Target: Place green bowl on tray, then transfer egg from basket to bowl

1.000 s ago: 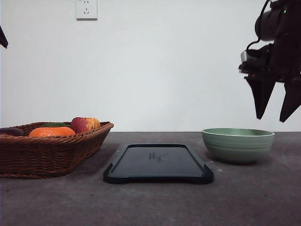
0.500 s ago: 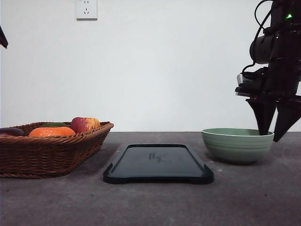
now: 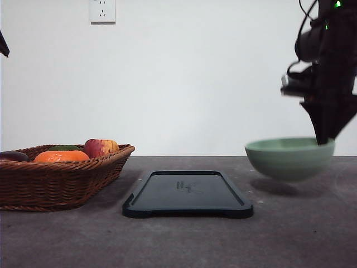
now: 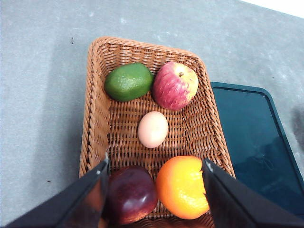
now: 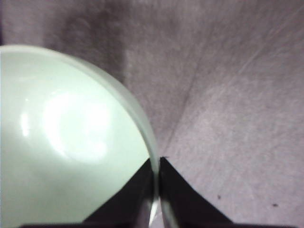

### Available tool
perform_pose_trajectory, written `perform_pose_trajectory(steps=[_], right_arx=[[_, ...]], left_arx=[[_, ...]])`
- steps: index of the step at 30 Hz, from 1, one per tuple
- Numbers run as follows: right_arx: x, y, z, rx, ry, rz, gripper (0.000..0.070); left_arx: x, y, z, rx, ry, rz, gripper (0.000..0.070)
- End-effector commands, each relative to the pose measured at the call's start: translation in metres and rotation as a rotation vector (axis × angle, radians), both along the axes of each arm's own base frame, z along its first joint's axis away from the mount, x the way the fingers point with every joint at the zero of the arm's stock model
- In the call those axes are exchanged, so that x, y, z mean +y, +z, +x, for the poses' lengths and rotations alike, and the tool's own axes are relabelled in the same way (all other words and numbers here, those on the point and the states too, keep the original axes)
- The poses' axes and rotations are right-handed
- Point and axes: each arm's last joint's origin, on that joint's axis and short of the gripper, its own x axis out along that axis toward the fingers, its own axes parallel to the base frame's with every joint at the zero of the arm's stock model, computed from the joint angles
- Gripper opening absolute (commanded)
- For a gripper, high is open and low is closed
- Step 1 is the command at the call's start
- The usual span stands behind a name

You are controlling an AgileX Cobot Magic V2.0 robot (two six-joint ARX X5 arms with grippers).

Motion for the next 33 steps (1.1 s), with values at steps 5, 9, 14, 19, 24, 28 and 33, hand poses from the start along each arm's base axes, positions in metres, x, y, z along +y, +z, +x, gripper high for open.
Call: perform_pose_trajectory(steps=[5, 9, 14, 19, 24, 28, 33], right_arx=[[0.022, 0.032, 0.002, -0.024, 0.068, 0.025, 0.0004], [0.044, 0.049, 0.0, -0.063, 0.135, 0.097, 0.0004], [0.081, 0.056, -0.002, -0.135, 0.225, 0.138, 0.0004], [0.112, 0.05, 0.0, -0.197, 0.273, 0.142, 0.0004], [0.133, 0.033, 0.007, -0.204, 0.289, 0.146, 0.0004], [0.143, 0.012, 0.013, -0.155, 0.3, 0.124, 0.0004], [0.15, -0.014, 0.02, -0.107, 0.301, 0.084, 0.0004]], left_arx=[[-0.001, 0.007, 0.002, -0.028, -0.007, -0.002, 0.0388], [-0.001, 0.007, 0.002, -0.028, -0.007, -0.002, 0.0388], [-0.001, 0.007, 0.002, -0.028, -0.008, 0.0, 0.0388], [-0.001, 0.007, 0.002, -0.028, -0.008, 0.0, 0.0387], [-0.001, 0.007, 0.002, -0.027, -0.008, 0.0, 0.0387], [-0.001, 0.007, 0.002, -0.027, -0.008, 0.0, 0.0387], [-0.001, 0.007, 0.002, -0.026, -0.008, 0.0, 0.0387]])
